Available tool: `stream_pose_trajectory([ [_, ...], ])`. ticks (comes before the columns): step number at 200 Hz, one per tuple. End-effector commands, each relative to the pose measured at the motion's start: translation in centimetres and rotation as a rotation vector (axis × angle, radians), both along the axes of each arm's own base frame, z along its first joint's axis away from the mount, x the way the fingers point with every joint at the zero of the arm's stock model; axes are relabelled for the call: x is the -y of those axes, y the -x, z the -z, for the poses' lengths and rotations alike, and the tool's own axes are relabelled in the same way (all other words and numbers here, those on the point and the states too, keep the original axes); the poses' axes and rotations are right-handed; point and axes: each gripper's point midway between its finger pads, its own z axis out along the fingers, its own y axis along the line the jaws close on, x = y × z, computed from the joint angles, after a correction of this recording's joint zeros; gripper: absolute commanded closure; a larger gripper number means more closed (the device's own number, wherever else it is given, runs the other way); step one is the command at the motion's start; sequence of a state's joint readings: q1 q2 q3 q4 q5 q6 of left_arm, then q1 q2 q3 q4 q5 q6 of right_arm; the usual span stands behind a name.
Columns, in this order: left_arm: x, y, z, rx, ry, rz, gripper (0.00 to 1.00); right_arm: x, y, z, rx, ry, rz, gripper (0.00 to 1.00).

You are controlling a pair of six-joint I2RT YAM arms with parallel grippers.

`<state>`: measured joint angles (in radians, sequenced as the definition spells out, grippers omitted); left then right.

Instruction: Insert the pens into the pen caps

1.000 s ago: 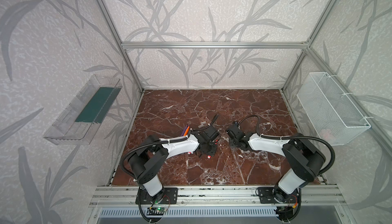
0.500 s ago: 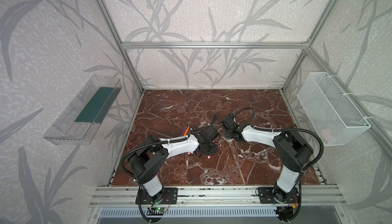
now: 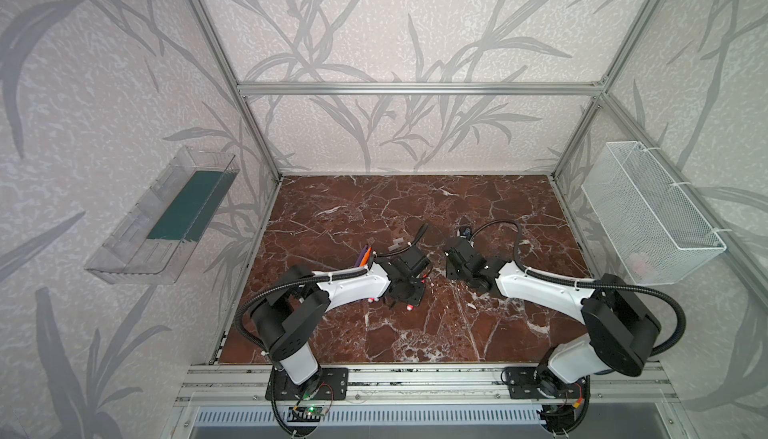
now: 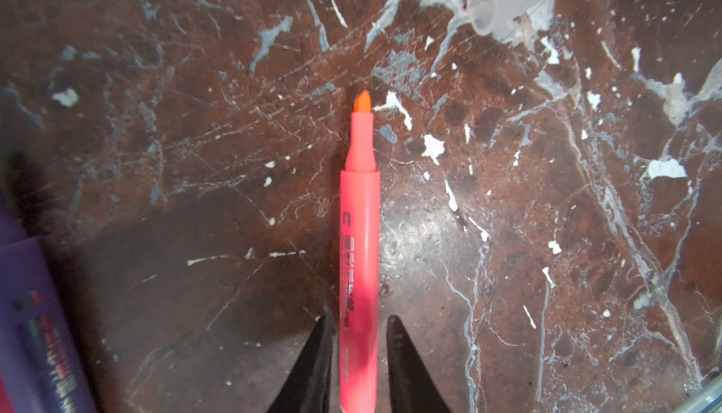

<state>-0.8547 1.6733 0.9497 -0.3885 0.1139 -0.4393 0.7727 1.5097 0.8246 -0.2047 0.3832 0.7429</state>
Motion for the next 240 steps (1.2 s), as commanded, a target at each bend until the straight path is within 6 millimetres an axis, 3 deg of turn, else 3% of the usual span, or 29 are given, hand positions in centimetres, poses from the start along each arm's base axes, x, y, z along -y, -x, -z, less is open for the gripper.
stream_pose_trajectory([
  [1,0.5,-0.6,-1.3,0.034,0.021,0.009,0.73,-1.4,0.2,0.1,-0.001,-0.129,0.05,0.58],
  [80,0.1,-0.4,-1.8,0.046,0.023,0.001,0.71,-2.2,0.4,2.9,-0.078,-0.159,0.128,0.57],
  [150,0.0,-0.4,-2.0,0.052,0.025,0.001,0.72,-3.3,-1.0,3.7,-0.079,-0.151,0.136,0.56],
  [157,0.0,-0.4,-2.0,0.052,0.024,0.002,0.71,-3.3,-1.1,4.8,-0.094,-0.123,0.133,0.56],
  [186,-0.1,-0.4,-2.0,0.054,0.025,0.001,0.71,-3.4,-1.7,5.2,-0.111,-0.051,0.122,0.58],
  [216,-0.2,-0.4,-2.0,0.055,0.023,-0.001,0.71,-2.8,-1.9,5.4,-0.111,0.025,0.107,0.58],
  [240,-0.1,-0.4,-2.1,0.057,0.025,-0.001,0.72,-2.6,-2.0,5.0,-0.126,0.101,0.072,0.65],
])
